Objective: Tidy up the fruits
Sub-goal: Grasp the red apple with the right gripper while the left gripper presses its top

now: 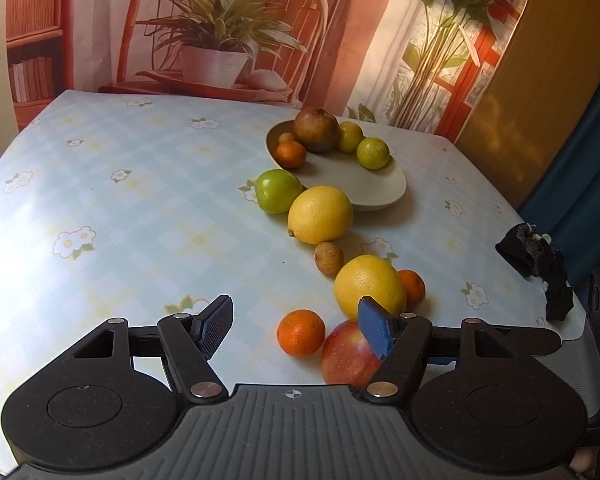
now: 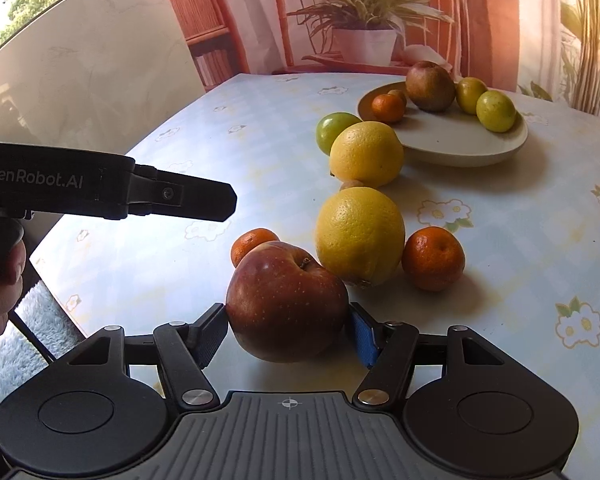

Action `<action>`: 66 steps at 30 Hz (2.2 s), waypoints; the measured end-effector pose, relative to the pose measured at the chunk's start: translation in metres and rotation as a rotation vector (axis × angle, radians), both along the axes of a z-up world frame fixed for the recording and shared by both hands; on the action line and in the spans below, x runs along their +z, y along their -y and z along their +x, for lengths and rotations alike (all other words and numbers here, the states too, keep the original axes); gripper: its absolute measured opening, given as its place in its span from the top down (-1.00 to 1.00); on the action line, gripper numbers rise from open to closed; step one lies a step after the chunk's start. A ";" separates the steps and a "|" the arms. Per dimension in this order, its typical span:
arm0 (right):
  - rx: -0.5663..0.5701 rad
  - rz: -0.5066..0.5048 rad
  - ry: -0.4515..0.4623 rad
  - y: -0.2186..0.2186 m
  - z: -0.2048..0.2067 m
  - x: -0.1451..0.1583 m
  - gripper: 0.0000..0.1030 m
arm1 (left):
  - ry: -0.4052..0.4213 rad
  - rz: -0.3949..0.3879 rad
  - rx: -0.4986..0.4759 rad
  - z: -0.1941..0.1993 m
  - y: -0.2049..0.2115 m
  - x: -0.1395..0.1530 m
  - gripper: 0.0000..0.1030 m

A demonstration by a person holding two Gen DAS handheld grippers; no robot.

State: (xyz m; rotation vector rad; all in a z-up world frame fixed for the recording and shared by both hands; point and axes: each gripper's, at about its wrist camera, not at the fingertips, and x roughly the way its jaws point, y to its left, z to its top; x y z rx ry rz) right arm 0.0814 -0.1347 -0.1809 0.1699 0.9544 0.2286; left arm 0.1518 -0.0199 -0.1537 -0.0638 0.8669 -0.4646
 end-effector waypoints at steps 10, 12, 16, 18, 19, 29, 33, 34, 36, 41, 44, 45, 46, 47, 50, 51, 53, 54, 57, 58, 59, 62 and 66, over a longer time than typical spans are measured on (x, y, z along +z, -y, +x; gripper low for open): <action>0.032 -0.045 0.015 -0.006 -0.006 0.001 -0.17 | -0.179 -0.107 -0.042 0.017 0.007 -0.016 -0.22; 0.037 -0.050 0.019 -0.006 -0.008 0.001 -0.17 | -0.205 -0.117 -0.047 0.020 0.010 -0.019 -0.18; 0.041 -0.053 0.019 -0.006 -0.009 0.001 -0.18 | -0.227 -0.117 -0.062 0.020 0.015 -0.024 -0.12; 0.043 -0.051 0.017 -0.006 -0.010 0.002 -0.18 | -0.231 -0.118 -0.070 0.020 0.015 -0.024 -0.12; 0.044 -0.051 0.014 -0.006 -0.010 0.002 -0.18 | -0.232 -0.118 -0.074 0.020 0.015 -0.024 -0.13; 0.062 -0.018 -0.004 -0.003 -0.014 0.002 -0.13 | -0.234 -0.108 -0.108 0.013 0.011 -0.022 -0.16; 0.085 -0.080 0.033 -0.008 -0.017 0.003 -0.12 | -0.232 -0.117 -0.100 0.015 0.010 -0.023 -0.16; 0.098 -0.125 0.053 -0.011 -0.018 0.003 -0.11 | -0.233 -0.123 -0.098 0.015 0.011 -0.024 -0.16; 0.105 -0.169 0.071 -0.013 -0.018 0.003 -0.11 | -0.231 -0.128 -0.096 0.017 0.013 -0.024 -0.16; 0.108 -0.177 0.083 -0.008 -0.018 0.001 -0.12 | -0.228 -0.135 -0.104 0.018 0.017 -0.026 -0.16; 0.112 -0.169 0.066 -0.006 -0.017 0.003 -0.11 | -0.240 -0.139 -0.118 0.017 0.018 -0.027 -0.18; 0.110 -0.167 0.062 -0.006 -0.018 0.003 -0.13 | -0.241 -0.136 -0.123 0.016 0.018 -0.027 -0.18; 0.107 -0.159 0.058 -0.006 -0.019 0.003 -0.13 | -0.239 -0.131 -0.126 0.015 0.019 -0.027 -0.18; 0.105 -0.153 0.055 -0.005 -0.020 0.003 -0.14 | -0.236 -0.124 -0.127 0.014 0.018 -0.026 -0.18; 0.098 -0.131 0.046 -0.003 -0.023 0.003 -0.14 | -0.229 -0.106 -0.125 0.012 0.016 -0.025 -0.18; 0.098 -0.128 0.045 -0.002 -0.025 0.003 -0.14 | -0.228 -0.103 -0.122 0.011 0.015 -0.024 -0.18; 0.100 -0.127 0.046 -0.003 -0.027 0.004 -0.14 | -0.232 -0.103 -0.113 0.011 0.012 -0.025 -0.18; 0.102 -0.126 0.049 -0.003 -0.028 0.005 -0.14 | -0.234 -0.103 -0.107 0.011 0.009 -0.025 -0.18; 0.116 -0.132 0.062 -0.006 -0.029 0.008 -0.14 | -0.238 -0.102 -0.096 0.011 0.006 -0.025 -0.18; 0.123 -0.137 0.065 -0.007 -0.029 0.008 -0.14 | -0.240 -0.102 -0.098 0.011 0.006 -0.025 -0.18; 0.129 -0.139 0.068 -0.008 -0.029 0.009 -0.14 | -0.242 -0.102 -0.101 0.011 0.006 -0.025 -0.18; 0.136 -0.142 0.074 -0.009 -0.029 0.011 -0.14 | -0.256 -0.111 -0.115 0.010 0.006 -0.026 -0.18; 0.141 -0.141 0.085 -0.010 -0.030 0.012 -0.10 | -0.264 -0.111 -0.134 0.008 0.009 -0.028 -0.19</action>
